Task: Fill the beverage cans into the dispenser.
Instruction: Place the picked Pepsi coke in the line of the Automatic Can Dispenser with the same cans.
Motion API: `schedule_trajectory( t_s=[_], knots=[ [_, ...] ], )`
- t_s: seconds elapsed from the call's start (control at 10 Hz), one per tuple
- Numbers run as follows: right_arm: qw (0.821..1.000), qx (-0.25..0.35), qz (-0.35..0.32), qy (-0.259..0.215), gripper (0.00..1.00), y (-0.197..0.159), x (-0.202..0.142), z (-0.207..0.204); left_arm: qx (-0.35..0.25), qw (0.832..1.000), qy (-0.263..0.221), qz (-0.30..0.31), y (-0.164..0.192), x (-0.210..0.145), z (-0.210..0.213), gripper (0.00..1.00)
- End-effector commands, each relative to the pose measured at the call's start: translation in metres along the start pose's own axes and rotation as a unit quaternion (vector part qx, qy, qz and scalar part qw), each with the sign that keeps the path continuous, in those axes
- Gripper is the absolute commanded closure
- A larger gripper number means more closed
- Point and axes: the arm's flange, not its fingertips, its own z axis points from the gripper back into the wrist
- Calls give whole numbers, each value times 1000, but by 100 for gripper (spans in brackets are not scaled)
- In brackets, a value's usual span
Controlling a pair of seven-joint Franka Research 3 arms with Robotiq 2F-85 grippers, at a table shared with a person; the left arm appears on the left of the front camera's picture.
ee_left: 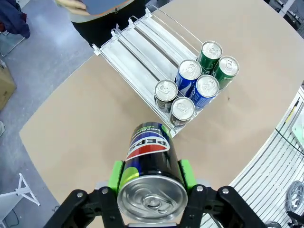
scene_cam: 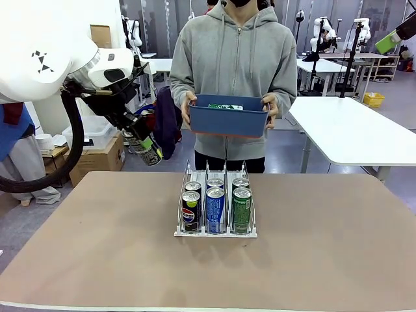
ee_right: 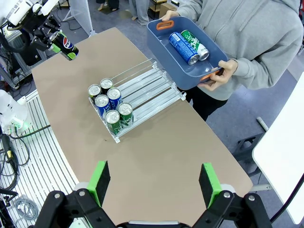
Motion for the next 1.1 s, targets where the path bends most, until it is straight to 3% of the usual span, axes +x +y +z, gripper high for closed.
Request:
schedule_trajectory(
  t_s=[0.0,0.2,0.6,1.0],
  knots=[
    [1000,0,0,0,0,0,0,0,0,1000,0,0,0,0,0,42],
    [1000,0,0,0,0,0,0,0,25,999,8,46,-24,-9,-9,42],
    [1000,0,0,0,0,0,0,0,-3,1000,9,-7,-67,-43,-29,42],
    [1000,0,0,0,0,0,0,0,-39,997,11,-69,-99,-58,-79,42]
  ],
)
